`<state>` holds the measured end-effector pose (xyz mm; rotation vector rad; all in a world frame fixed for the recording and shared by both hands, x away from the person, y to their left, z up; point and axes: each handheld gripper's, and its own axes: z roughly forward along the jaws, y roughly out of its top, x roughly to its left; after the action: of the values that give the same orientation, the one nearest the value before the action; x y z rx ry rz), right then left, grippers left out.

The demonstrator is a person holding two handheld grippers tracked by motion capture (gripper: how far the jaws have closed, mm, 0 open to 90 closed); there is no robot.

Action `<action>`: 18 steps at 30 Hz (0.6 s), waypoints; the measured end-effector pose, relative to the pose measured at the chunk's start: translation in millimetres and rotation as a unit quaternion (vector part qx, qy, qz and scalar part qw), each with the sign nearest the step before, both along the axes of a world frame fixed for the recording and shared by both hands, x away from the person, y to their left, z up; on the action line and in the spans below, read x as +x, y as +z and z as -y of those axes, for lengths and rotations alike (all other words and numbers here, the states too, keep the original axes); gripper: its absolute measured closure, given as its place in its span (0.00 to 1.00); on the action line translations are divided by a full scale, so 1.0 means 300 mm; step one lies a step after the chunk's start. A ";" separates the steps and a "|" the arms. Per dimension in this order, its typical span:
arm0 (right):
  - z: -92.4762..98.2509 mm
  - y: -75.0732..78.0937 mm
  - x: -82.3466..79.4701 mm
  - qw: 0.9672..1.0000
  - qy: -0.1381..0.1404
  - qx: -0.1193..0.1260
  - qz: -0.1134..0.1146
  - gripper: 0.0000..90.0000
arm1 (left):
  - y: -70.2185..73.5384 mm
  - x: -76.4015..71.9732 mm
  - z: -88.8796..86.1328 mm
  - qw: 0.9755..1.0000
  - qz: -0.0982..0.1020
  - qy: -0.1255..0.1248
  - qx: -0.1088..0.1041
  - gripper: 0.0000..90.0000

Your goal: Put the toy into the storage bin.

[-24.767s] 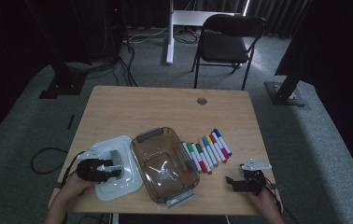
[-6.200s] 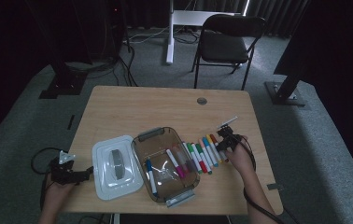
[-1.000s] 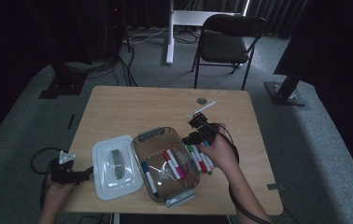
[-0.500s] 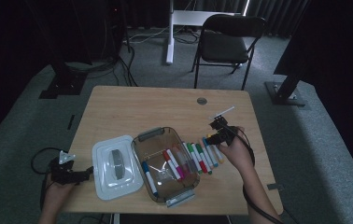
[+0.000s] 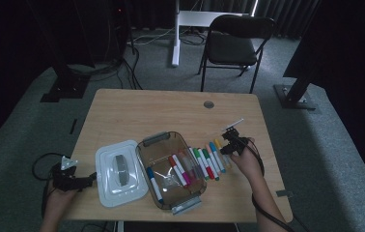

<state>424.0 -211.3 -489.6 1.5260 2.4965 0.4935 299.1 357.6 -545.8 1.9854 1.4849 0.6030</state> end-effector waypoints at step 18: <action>-0.009 -0.060 0.025 1.000 -0.013 -0.009 -0.023 0.84 | 0.000 0.000 0.000 1.000 0.000 0.001 0.000 0.01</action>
<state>431.3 -208.7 -507.6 1.5776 2.5050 0.4366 299.0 357.5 -545.8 1.9848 1.4859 0.6038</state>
